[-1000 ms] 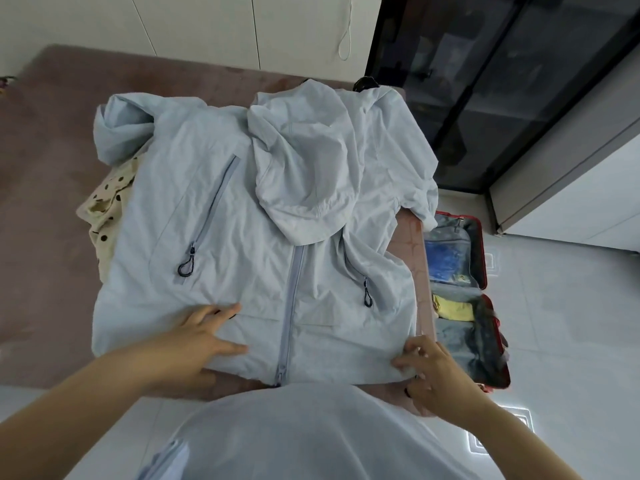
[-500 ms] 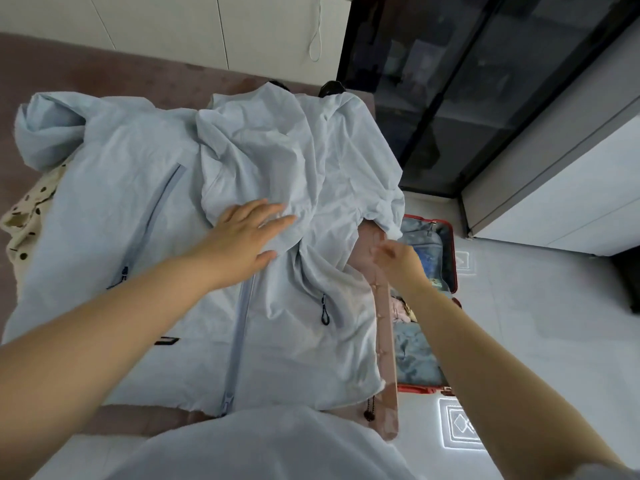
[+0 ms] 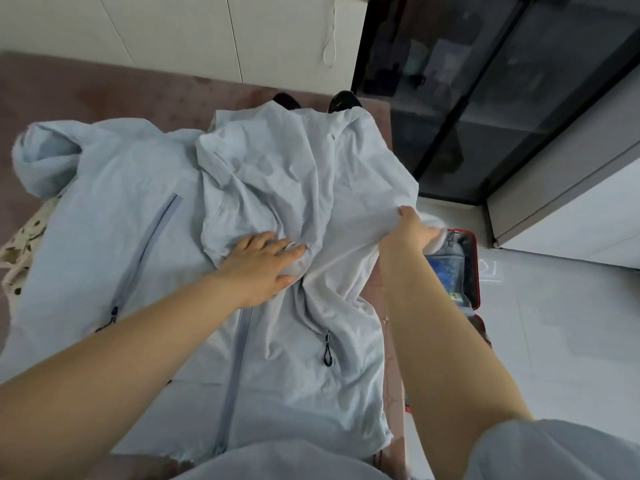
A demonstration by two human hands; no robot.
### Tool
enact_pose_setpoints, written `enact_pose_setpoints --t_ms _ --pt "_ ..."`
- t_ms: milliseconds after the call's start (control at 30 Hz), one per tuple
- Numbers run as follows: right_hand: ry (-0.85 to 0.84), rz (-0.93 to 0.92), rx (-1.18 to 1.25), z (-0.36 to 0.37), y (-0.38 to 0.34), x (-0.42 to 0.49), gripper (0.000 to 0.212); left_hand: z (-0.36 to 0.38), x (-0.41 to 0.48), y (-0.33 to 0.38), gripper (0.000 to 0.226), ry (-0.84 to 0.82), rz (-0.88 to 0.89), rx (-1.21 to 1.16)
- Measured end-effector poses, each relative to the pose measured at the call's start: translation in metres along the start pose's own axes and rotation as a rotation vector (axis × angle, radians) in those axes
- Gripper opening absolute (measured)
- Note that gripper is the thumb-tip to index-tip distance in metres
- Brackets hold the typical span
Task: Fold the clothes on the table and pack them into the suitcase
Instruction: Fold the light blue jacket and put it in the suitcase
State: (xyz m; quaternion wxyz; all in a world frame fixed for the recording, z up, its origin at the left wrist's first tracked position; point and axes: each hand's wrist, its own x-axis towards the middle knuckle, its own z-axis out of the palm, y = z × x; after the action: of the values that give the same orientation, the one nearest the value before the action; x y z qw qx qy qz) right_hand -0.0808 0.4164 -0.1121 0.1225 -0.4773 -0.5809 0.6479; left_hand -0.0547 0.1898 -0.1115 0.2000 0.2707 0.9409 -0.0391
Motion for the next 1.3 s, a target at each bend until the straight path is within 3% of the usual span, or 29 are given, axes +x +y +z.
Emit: enact_pose_setpoints --t_ms 67,133,233,333,433,500,600,733,833,1000,1100,1200,1300 --pt "-0.048 -0.28 -0.039 0.008 -0.01 -0.003 0.066 -0.017 -0.001 -0.001 0.062 0.142 -0.003 -0.193" --pt "-0.257 -0.678 -0.334 0.021 -0.018 -0.021 0.073 -0.044 0.001 -0.003 0.068 0.515 0.029 -0.459" --pt "-0.513 -1.274 -0.856 0.037 -0.01 -0.049 0.07 -0.083 0.001 -0.006 0.052 1.011 0.04 -0.654" --pt "-0.7 -1.384 -1.306 0.035 0.02 -0.062 0.069 -0.11 -0.011 -0.009 0.047 1.409 -0.087 -0.84" --pt "-0.583 -1.499 -1.467 0.021 0.047 -0.063 0.068 -0.115 -0.026 -0.026 0.043 1.604 -0.25 -0.956" --pt "-0.551 -1.493 -1.505 0.015 0.057 -0.058 0.069 -0.107 -0.032 -0.038 0.046 1.545 -0.29 -0.941" --pt "-0.578 -1.432 -1.573 0.004 0.066 -0.061 0.076 -0.092 -0.028 -0.042 0.059 1.285 -0.252 -0.835" --pt "-0.596 -1.478 -1.628 0.01 0.078 -0.069 0.07 -0.096 0.008 -0.027 0.072 0.838 -0.009 -0.453" --pt "-0.582 -1.489 -1.67 0.018 0.068 -0.086 0.061 -0.108 0.039 -0.006 0.082 0.535 0.124 -0.336" --pt "-0.736 -1.303 -1.782 0.019 0.058 -0.093 0.06 -0.1 0.072 0.018 0.064 0.12 -0.009 -0.314" --pt "-0.793 -1.131 -1.601 0.007 0.069 -0.087 0.053 -0.098 0.075 0.019 0.032 0.13 -0.05 -0.27" --pt "-0.816 -1.053 -1.068 -0.017 0.071 -0.083 0.049 -0.1 0.071 0.012 0.021 0.26 -0.033 -0.41" --pt "-0.562 -0.636 -0.583 -0.026 0.058 -0.075 0.037 -0.107 0.056 -0.002 0.017 0.439 -0.023 -0.684"
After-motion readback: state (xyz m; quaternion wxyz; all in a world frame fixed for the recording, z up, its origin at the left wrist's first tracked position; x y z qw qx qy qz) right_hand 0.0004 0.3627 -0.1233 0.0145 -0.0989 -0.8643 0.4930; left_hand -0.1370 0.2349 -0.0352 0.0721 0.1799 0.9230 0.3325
